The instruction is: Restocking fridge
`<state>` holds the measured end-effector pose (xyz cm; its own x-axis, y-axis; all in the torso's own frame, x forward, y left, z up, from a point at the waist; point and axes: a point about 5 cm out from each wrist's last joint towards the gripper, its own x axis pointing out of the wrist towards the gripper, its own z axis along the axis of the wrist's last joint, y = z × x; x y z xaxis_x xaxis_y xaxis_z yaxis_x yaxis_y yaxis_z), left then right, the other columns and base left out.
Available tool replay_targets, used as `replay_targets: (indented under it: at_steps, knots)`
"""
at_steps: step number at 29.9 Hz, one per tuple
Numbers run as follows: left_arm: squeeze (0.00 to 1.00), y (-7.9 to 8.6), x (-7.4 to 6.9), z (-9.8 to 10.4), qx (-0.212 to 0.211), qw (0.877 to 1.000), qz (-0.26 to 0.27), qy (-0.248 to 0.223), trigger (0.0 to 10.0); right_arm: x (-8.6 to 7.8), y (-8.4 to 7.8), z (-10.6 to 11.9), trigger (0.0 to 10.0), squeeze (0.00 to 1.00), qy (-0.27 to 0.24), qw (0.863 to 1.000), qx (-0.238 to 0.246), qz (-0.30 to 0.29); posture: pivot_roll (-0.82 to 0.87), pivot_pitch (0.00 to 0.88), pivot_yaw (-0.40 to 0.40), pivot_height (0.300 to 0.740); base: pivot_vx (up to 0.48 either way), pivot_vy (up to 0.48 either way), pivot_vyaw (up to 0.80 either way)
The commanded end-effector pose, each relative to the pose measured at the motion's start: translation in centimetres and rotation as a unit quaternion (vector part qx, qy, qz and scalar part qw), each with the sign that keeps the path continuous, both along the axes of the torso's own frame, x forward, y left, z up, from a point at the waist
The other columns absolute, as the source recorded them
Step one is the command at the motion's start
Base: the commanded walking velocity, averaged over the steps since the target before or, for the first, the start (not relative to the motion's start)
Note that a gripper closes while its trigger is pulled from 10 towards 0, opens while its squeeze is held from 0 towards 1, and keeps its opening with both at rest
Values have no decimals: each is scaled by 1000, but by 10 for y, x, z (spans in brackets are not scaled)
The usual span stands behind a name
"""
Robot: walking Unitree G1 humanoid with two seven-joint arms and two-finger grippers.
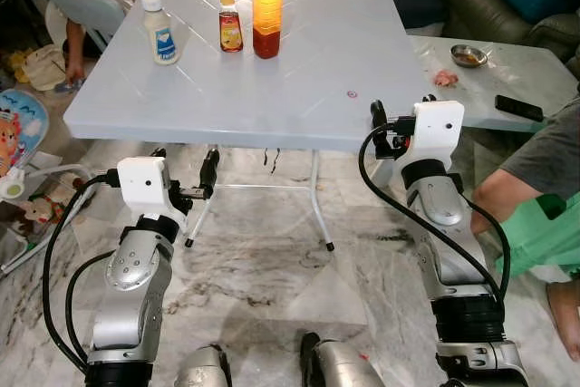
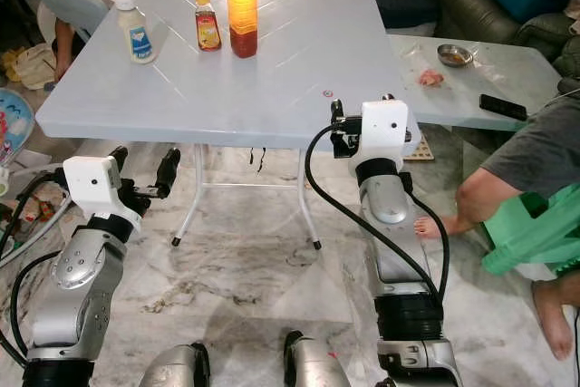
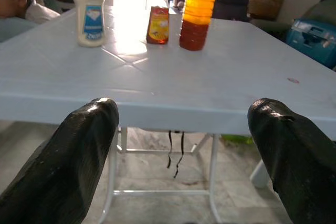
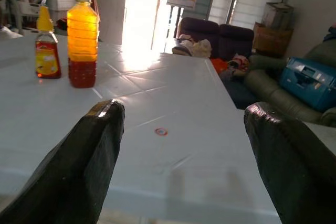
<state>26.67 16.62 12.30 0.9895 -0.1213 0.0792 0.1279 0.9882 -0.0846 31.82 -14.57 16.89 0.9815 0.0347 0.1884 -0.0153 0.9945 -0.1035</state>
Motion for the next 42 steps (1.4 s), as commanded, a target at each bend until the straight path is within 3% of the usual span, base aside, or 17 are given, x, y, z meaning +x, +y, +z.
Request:
replay_targets:
  at_steps: [1,28,42]
  knots:
    - [0,-4,-1,-1,1,1000,-9,0,10000,-1,0,-2,10000,0,1,1000,0,0,-1,110,-36,740,0,0,0]
    - [0,-9,0,1,1,1000,-16,-10,10000,1,2,0,10000,0,-5,1000,-14,14,0,99,-45,740,0,0,0]
    - [0,-9,4,7,6,1000,-17,-23,10000,1,-1,9,10000,0,-30,999,-21,4,-11,114,-39,740,318,0,628]
